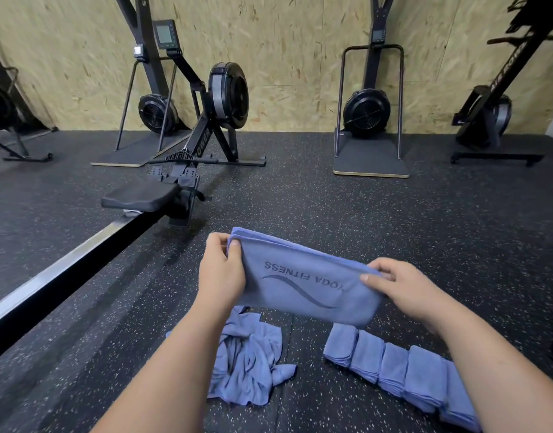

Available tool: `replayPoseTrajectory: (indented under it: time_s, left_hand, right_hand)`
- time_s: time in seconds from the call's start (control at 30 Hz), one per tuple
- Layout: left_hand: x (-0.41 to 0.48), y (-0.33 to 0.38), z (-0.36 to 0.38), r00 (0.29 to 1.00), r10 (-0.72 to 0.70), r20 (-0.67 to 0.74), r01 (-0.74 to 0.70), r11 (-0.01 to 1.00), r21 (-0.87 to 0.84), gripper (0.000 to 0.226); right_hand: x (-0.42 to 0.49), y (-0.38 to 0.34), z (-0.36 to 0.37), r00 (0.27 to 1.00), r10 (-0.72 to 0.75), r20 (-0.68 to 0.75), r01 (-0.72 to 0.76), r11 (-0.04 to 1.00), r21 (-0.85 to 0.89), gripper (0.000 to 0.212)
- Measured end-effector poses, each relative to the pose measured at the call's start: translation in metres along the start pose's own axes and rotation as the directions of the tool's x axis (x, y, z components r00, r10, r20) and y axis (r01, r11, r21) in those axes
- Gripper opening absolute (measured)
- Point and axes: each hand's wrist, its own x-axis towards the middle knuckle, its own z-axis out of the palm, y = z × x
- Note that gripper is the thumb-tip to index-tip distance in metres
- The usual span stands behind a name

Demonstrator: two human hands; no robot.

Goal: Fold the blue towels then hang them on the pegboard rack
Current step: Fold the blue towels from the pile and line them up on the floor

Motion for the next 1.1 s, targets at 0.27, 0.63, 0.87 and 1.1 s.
replayPoseTrajectory:
  time_s: [0.27, 0.63, 0.87, 1.1]
  left_hand:
    - [-0.001, -0.004, 0.014, 0.983, -0.176, 0.045, 0.18, 0.973, -0.142, 0.019]
    - [-0.004, -0.007, 0.012, 0.988, -0.154, -0.008, 0.153, 0.985, -0.076, 0.026]
    - [-0.006, 0.0, 0.006, 0.994, 0.061, -0.089, -0.075, 0.984, -0.161, 0.038]
    - [-0.004, -0.004, 0.01, 0.986, 0.107, 0.128, -0.078, 0.974, -0.214, 0.032]
  right_hand:
    - [0.009, -0.012, 0.011, 0.899, -0.035, -0.437, -0.031, 0.989, -0.143, 0.03]
    - [0.003, -0.02, -0.004, 0.919, 0.159, -0.36, 0.007, 0.907, 0.42, 0.044]
    - [-0.001, -0.017, -0.013, 0.904, -0.018, -0.427, 0.176, 0.926, 0.335, 0.045]
    - [-0.001, -0.016, -0.013, 0.894, -0.063, -0.444, 0.169, 0.964, 0.204, 0.028]
